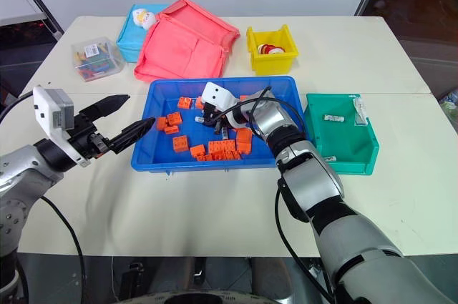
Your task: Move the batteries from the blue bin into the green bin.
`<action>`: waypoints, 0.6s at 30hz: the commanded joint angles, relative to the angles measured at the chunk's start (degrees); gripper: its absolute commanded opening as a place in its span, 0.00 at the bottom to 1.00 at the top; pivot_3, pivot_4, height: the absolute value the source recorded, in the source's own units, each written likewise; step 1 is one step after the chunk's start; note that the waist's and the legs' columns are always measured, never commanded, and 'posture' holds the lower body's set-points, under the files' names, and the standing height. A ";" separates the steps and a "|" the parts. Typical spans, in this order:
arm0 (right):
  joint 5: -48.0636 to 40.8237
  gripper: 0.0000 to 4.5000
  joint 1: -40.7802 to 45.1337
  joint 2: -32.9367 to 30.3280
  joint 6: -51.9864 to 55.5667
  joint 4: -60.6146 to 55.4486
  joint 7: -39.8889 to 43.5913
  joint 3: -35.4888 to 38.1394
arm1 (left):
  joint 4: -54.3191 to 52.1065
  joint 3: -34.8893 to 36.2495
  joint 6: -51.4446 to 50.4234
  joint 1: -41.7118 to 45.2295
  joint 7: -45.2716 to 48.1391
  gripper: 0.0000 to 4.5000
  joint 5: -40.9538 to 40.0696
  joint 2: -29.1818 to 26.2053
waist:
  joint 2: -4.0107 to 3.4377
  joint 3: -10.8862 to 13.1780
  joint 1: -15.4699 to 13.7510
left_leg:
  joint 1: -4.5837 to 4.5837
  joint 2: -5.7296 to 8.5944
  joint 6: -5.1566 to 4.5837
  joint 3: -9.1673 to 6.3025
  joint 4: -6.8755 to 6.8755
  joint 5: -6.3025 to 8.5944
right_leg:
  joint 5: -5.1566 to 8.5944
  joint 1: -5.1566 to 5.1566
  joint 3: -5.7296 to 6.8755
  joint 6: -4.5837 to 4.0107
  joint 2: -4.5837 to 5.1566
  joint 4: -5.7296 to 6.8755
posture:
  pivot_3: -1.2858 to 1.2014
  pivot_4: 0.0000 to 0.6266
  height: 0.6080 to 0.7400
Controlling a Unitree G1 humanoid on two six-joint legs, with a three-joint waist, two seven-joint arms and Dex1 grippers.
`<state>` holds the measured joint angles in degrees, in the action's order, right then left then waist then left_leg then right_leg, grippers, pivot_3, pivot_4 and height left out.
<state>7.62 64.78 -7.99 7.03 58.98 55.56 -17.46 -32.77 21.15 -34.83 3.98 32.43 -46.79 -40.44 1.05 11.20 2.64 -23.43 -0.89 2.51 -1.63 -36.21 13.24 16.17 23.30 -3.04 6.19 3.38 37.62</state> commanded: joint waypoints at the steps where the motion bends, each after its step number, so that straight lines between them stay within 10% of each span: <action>1: 0.13 0.02 1.26 -0.43 0.45 -0.84 -0.54 0.98 | -1.35 1.44 0.59 -0.04 0.85 1.00 -0.32 -1.02 | 0.00 0.00 0.00 | 0.00 0.00 0.00 0.00 0.00 0.00 | 0.00 0.00 0.00 0.00 0.00 0.00 | 0.52 0.24 1.00; 9: -4.45 0.02 3.82 -5.53 8.16 -15.05 1.59 6.41 | 0.46 0.16 0.05 2.90 3.00 1.00 -2.26 -0.87 | -0.02 0.02 -0.09 | -0.04 0.02 0.00 0.00 0.00 0.00 | 0.00 0.03 0.00 0.00 0.02 -0.01 | 0.52 0.24 1.00; 18: -9.41 0.02 -9.17 -27.75 35.32 -55.79 5.47 12.86 | 9.68 -9.89 1.75 14.12 11.44 1.00 1.10 -0.09 | 0.02 0.00 -1.52 | -0.09 0.07 -0.01 -0.05 0.01 0.00 | 0.00 -0.06 0.06 0.00 0.07 -0.21 | 0.52 0.24 1.00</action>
<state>-0.72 57.40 -33.72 38.28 8.93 60.85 -6.19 -23.99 12.01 -34.45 16.77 42.18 -46.60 -40.60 1.07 11.20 1.12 -23.53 -0.81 2.50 -1.67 -36.20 13.24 16.17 23.23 -2.98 6.19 3.45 37.37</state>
